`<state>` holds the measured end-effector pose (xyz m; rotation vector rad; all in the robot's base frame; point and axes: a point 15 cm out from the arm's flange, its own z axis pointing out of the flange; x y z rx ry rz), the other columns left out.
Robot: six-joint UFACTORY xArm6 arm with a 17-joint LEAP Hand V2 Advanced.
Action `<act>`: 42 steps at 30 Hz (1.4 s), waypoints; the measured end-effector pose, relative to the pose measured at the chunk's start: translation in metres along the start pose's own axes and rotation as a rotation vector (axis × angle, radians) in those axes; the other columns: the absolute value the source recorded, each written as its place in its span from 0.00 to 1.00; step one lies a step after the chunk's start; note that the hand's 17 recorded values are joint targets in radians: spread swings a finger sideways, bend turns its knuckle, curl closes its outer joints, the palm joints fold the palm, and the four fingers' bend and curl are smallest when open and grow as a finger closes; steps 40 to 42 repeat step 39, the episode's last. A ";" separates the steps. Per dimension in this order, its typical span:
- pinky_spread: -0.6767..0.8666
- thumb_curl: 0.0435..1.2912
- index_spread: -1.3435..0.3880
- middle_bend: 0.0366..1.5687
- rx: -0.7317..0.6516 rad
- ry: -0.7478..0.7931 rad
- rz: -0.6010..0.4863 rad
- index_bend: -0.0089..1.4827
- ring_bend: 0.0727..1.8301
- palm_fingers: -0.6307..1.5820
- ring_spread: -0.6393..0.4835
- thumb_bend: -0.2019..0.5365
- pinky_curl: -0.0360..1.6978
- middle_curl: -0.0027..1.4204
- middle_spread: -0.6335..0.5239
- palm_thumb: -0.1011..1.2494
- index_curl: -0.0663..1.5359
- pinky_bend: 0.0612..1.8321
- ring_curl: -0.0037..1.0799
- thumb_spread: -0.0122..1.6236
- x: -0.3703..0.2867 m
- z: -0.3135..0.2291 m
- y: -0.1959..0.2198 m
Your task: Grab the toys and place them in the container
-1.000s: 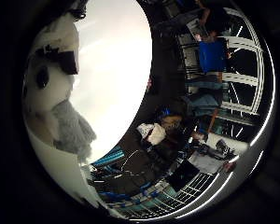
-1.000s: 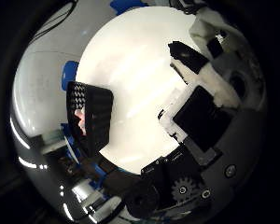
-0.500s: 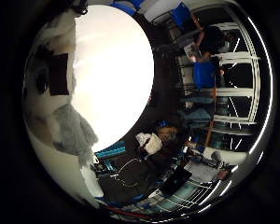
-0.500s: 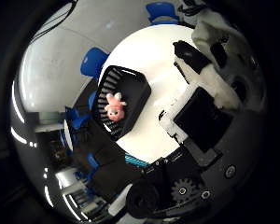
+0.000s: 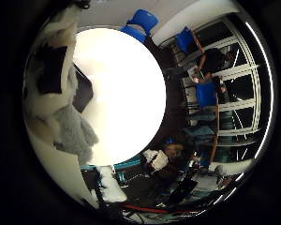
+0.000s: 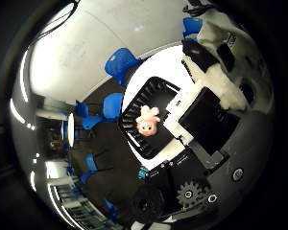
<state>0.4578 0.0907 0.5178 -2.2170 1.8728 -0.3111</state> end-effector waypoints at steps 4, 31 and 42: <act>0.32 0.49 0.62 0.81 0.032 -0.026 -0.034 0.71 0.69 0.74 0.31 0.26 0.71 0.67 0.39 0.86 0.62 0.65 0.89 0.67 -0.038 0.009 -0.015; 0.70 0.27 0.50 0.17 -0.195 -0.109 -0.161 0.10 0.28 0.26 0.78 0.25 0.41 0.29 0.61 0.53 0.30 0.42 0.34 0.74 -0.099 0.106 -0.004; 0.79 0.25 0.52 0.12 -0.195 -0.108 -0.138 0.12 0.22 0.30 0.82 0.25 0.31 0.25 0.66 0.53 0.23 0.35 0.27 0.74 -0.070 0.066 0.015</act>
